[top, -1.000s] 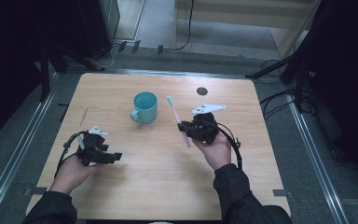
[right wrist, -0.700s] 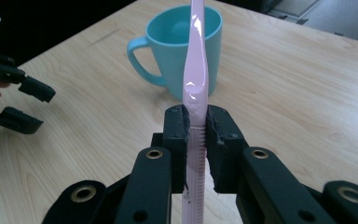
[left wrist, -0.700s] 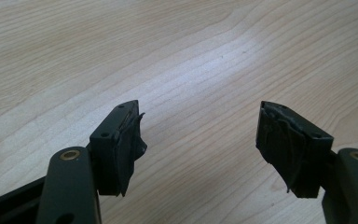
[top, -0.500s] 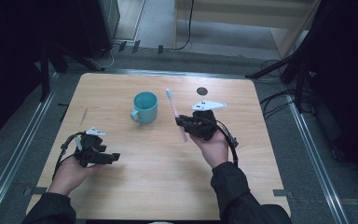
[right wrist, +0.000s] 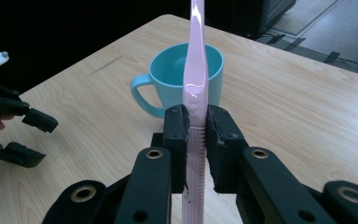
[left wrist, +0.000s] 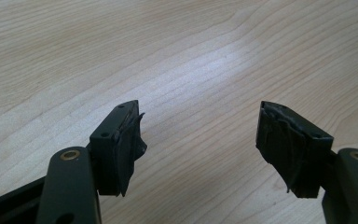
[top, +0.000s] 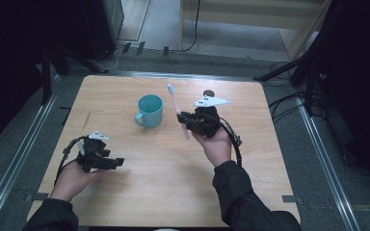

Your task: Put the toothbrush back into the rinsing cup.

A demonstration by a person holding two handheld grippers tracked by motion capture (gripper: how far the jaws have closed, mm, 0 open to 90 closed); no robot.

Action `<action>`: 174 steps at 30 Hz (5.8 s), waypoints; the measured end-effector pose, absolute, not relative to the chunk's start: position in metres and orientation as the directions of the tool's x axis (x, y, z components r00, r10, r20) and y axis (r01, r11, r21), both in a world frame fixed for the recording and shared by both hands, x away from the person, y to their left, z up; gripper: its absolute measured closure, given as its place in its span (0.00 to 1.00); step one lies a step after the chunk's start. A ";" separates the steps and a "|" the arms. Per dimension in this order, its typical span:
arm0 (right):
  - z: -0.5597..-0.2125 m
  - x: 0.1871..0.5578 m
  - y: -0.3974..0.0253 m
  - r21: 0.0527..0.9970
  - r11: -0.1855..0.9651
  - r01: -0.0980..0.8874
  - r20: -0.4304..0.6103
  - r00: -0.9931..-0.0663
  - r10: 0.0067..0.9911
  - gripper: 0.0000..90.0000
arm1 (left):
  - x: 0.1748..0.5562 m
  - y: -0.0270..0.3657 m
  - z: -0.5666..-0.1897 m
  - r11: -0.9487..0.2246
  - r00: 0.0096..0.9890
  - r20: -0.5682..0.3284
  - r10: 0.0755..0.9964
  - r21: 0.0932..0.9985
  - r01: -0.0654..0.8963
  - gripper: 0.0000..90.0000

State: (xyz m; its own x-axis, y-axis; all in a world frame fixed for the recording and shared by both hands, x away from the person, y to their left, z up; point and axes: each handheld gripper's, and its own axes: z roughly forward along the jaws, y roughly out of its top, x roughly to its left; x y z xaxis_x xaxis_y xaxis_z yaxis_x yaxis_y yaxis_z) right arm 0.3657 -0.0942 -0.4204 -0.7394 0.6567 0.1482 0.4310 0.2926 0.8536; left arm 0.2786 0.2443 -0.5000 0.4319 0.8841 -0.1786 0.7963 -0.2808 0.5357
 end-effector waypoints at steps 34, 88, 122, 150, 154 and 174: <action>-0.403 0.391 -0.064 0.869 0.266 0.416 0.153 -0.738 0.657 0.88 | 0.279 0.242 -0.500 -0.300 0.449 -0.176 0.876 0.531 0.792 0.35; -0.409 0.421 -0.026 0.936 0.119 0.330 0.166 -0.715 0.679 0.88 | 0.279 0.245 -0.499 -0.294 0.453 -0.191 0.871 0.537 0.791 0.35; -0.429 0.447 0.009 0.934 0.109 0.341 0.183 -0.715 0.674 0.88 | 0.279 0.246 -0.498 -0.288 0.452 -0.198 0.870 0.540 0.791 0.35; -0.461 0.448 0.016 0.894 0.178 0.412 0.188 -0.704 0.685 0.88 | 0.279 0.244 -0.500 -0.292 0.456 -0.201 0.867 0.537 0.791 0.35; -0.464 0.448 0.018 0.886 0.192 0.423 0.184 -0.700 0.690 0.88 | 0.279 0.244 -0.500 -0.292 0.456 -0.200 0.867 0.537 0.792 0.35; -0.474 0.451 0.022 0.846 0.255 0.469 0.177 -0.698 0.694 0.88 | 0.279 0.245 -0.500 -0.294 0.457 -0.201 0.867 0.534 0.792 0.35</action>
State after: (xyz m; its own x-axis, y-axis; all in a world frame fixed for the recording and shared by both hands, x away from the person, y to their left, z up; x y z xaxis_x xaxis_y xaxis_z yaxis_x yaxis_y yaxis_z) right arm 0.4509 0.0222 -0.4740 -0.6976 0.6942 0.1772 0.4689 0.2554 0.8455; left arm 0.2792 0.2447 -0.4997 0.4569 0.8666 -0.2007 0.7925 -0.2941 0.5343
